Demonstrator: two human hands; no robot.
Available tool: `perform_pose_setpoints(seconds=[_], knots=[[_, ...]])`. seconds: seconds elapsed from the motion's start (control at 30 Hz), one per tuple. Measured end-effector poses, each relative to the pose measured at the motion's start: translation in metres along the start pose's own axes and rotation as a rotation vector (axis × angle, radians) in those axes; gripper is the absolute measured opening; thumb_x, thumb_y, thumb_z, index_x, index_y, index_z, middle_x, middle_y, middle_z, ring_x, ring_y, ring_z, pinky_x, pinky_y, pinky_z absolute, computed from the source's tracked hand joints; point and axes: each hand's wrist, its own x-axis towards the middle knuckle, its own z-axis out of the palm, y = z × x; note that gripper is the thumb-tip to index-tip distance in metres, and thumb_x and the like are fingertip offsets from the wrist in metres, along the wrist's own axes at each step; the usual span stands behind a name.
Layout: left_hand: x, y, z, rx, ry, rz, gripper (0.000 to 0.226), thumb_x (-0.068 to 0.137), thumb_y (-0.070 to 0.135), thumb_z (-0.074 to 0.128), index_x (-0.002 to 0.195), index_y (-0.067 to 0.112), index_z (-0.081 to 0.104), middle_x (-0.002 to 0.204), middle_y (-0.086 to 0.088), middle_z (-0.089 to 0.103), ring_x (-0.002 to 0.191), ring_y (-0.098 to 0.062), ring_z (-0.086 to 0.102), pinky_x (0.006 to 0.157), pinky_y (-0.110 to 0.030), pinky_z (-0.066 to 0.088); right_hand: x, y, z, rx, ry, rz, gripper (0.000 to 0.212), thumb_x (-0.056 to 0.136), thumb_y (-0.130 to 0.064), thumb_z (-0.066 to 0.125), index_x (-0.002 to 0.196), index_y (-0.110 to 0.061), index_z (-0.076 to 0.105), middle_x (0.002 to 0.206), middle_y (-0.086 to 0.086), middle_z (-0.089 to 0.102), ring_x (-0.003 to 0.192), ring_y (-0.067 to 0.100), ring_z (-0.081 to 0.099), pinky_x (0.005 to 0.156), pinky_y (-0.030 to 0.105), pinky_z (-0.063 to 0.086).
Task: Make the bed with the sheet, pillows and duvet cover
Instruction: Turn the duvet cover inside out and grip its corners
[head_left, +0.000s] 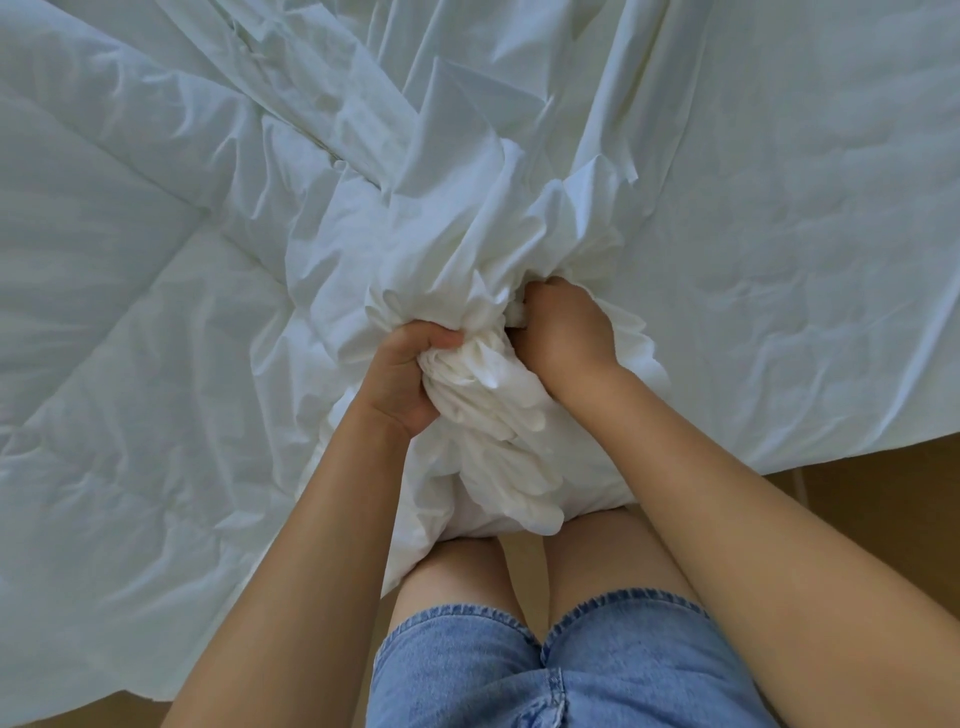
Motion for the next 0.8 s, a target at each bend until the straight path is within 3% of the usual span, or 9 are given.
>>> perform_pose_setpoints(seconds=[0.07, 0.17, 0.23, 0.33, 0.4, 0.53, 0.6, 0.67, 0.8], knots=[[-0.002, 0.001, 0.000, 0.055, 0.043, -0.027, 0.044, 0.049, 0.007, 0.063, 0.093, 0.006, 0.067, 0.084, -0.008, 0.069, 0.081, -0.024, 0.068, 0.074, -0.034, 0.057, -0.001, -0.001, 0.004, -0.136, 0.010, -0.023, 0.024, 0.091, -0.019, 0.049, 0.109, -0.004, 0.056, 0.109, 0.013, 0.057, 0.101, 0.031, 0.054, 0.065, 0.032, 0.032], [0.000, 0.004, 0.006, 0.194, 0.129, -0.016, 0.039, 0.061, 0.010, 0.063, 0.100, 0.007, 0.066, 0.090, -0.007, 0.070, 0.088, -0.024, 0.068, 0.077, -0.034, 0.055, -0.005, 0.003, -0.001, -0.094, 0.064, 0.004, 0.027, 0.093, -0.028, 0.048, 0.103, -0.004, 0.057, 0.104, 0.012, 0.060, 0.093, 0.029, 0.057, 0.064, 0.030, 0.033], [0.001, 0.008, 0.015, 0.268, 0.184, 0.034, 0.042, 0.061, 0.011, 0.066, 0.102, 0.008, 0.067, 0.092, -0.006, 0.072, 0.090, -0.024, 0.069, 0.077, -0.034, 0.056, -0.014, 0.010, -0.011, 0.134, 0.132, 0.005, 0.028, 0.090, -0.033, 0.054, 0.090, -0.005, 0.056, 0.089, 0.009, 0.057, 0.078, 0.023, 0.052, 0.062, 0.026, 0.028], [0.003, 0.014, 0.035, 0.386, 0.211, 0.074, 0.039, 0.056, 0.014, 0.068, 0.095, 0.011, 0.068, 0.085, -0.001, 0.073, 0.087, -0.021, 0.070, 0.073, -0.034, 0.055, -0.039, 0.016, -0.028, 0.493, 0.282, 0.009, 0.020, 0.088, -0.015, 0.059, 0.075, -0.003, 0.048, 0.072, 0.002, 0.049, 0.065, 0.015, 0.044, 0.057, 0.026, 0.026], [0.000, 0.018, 0.044, 0.483, 0.235, 0.077, 0.039, 0.053, 0.017, 0.070, 0.092, 0.014, 0.069, 0.083, 0.000, 0.073, 0.084, -0.019, 0.070, 0.070, -0.032, 0.056, -0.055, 0.020, -0.039, 0.626, 0.352, 0.026, 0.027, 0.088, -0.007, 0.055, 0.066, -0.010, 0.041, 0.063, -0.006, 0.041, 0.057, 0.005, 0.037, 0.054, 0.019, 0.029], [-0.017, 0.032, 0.017, 0.587, 0.479, 0.167, 0.024, 0.049, 0.022, 0.069, 0.072, 0.017, 0.070, 0.066, 0.006, 0.072, 0.071, -0.014, 0.070, 0.057, -0.022, 0.052, -0.083, 0.042, -0.051, 0.879, 0.416, 0.197, 0.018, 0.091, -0.016, 0.055, 0.075, -0.008, 0.057, 0.066, 0.007, 0.054, 0.061, 0.003, 0.047, 0.056, 0.013, 0.040], [-0.027, 0.038, -0.009, 0.665, 0.651, 0.178, 0.025, 0.049, 0.026, 0.068, 0.072, 0.018, 0.068, 0.066, 0.007, 0.070, 0.076, -0.016, 0.070, 0.060, -0.025, 0.052, -0.092, 0.048, -0.050, 1.010, 0.339, 0.285, 0.016, 0.091, -0.023, 0.056, 0.078, -0.023, 0.064, 0.073, -0.005, 0.065, 0.066, -0.001, 0.056, 0.058, 0.013, 0.046], [-0.031, 0.036, -0.024, 0.816, 0.743, 0.148, 0.039, 0.052, 0.029, 0.067, 0.088, 0.016, 0.067, 0.082, 0.001, 0.069, 0.088, -0.023, 0.067, 0.072, -0.034, 0.054, -0.094, 0.048, -0.043, 1.019, 0.128, 0.290, 0.020, 0.090, -0.022, 0.057, 0.076, -0.033, 0.064, 0.073, -0.021, 0.067, 0.068, -0.008, 0.060, 0.056, 0.008, 0.047], [-0.035, 0.022, -0.020, 1.251, 0.834, -0.002, 0.092, 0.065, 0.036, 0.074, 0.139, 0.012, 0.025, 0.127, -0.012, 0.048, 0.118, -0.035, 0.048, 0.091, -0.044, 0.041, -0.080, 0.055, -0.038, 0.840, -0.155, 0.331, 0.014, 0.084, -0.015, 0.060, 0.078, -0.028, 0.064, 0.079, -0.010, 0.067, 0.073, 0.004, 0.061, 0.059, 0.019, 0.047]])
